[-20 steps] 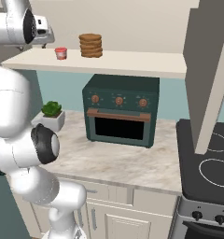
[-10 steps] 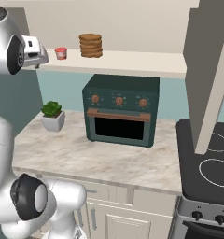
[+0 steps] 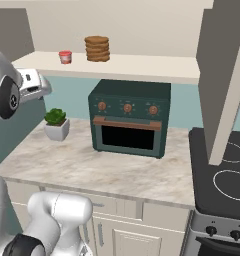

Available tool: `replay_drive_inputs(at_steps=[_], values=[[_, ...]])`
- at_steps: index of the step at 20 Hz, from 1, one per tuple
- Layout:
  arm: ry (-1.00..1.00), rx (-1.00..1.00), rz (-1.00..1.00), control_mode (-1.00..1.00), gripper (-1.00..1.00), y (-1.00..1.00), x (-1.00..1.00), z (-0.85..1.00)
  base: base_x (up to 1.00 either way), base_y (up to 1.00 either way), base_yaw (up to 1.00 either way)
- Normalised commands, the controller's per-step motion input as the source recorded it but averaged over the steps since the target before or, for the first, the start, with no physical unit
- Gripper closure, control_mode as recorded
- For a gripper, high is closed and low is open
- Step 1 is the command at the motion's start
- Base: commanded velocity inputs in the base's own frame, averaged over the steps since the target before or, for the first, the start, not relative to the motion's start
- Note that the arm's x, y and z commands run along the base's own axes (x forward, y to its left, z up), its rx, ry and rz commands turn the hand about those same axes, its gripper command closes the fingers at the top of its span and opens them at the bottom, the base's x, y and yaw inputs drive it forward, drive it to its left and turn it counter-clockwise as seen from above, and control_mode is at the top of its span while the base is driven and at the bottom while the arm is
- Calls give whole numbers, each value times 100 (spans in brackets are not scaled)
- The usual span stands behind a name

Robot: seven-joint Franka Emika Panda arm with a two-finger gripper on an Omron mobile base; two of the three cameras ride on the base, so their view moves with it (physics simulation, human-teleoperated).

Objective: Pick the jam and bar from the counter and place them in the cabinets closest to them.

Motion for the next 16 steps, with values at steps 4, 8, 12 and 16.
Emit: replay_drive_inputs(at_steps=[4,8,12,16], values=[[-1,-13,-4,-100,-100,-29,-18,-57,0,0,0],[-1,-7,-7,-100,-100,-33,-47,-43,0,0,0],[-4,-6,-9,-100,-100,-32,-61,-32,0,0,0],[-3,-2,-3,-100,-100,-8,-22,-6,0,0,0]])
